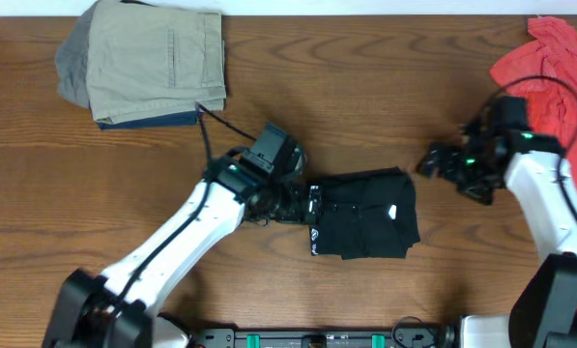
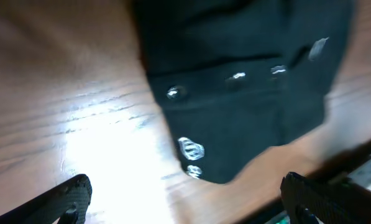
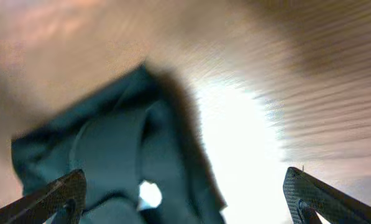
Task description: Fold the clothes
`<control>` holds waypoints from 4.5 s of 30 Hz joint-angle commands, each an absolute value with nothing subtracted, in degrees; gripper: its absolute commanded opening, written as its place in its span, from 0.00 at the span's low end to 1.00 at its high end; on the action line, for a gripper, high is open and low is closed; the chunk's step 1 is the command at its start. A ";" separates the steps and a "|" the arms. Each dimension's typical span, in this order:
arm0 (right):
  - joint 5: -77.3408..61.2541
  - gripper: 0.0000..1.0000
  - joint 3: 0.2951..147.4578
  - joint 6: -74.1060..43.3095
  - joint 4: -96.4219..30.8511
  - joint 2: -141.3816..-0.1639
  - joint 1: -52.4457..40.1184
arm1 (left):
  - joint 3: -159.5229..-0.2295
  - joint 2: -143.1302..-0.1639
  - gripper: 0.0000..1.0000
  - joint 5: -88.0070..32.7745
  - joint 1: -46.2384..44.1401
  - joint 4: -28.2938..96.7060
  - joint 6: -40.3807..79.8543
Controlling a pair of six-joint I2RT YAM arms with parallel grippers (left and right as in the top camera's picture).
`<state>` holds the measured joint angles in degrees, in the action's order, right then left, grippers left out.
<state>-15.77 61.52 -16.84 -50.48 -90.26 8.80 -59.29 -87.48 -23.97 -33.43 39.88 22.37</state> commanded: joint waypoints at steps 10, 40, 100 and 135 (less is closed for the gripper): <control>-14.37 0.99 62.67 -17.32 -55.22 -90.00 18.57 | -55.07 -104.92 0.98 -38.57 -33.32 21.41 19.29; -14.35 0.99 62.67 -17.30 -55.07 -90.00 18.46 | -66.48 -108.22 0.06 -30.72 -22.57 30.61 13.28; -14.35 0.99 62.67 -17.32 -55.09 -90.00 18.46 | -91.05 -101.51 0.06 4.99 -7.94 14.00 -0.10; -14.35 0.99 62.67 -17.32 -55.09 -90.00 18.46 | -90.98 -114.02 0.23 5.21 12.03 14.92 0.93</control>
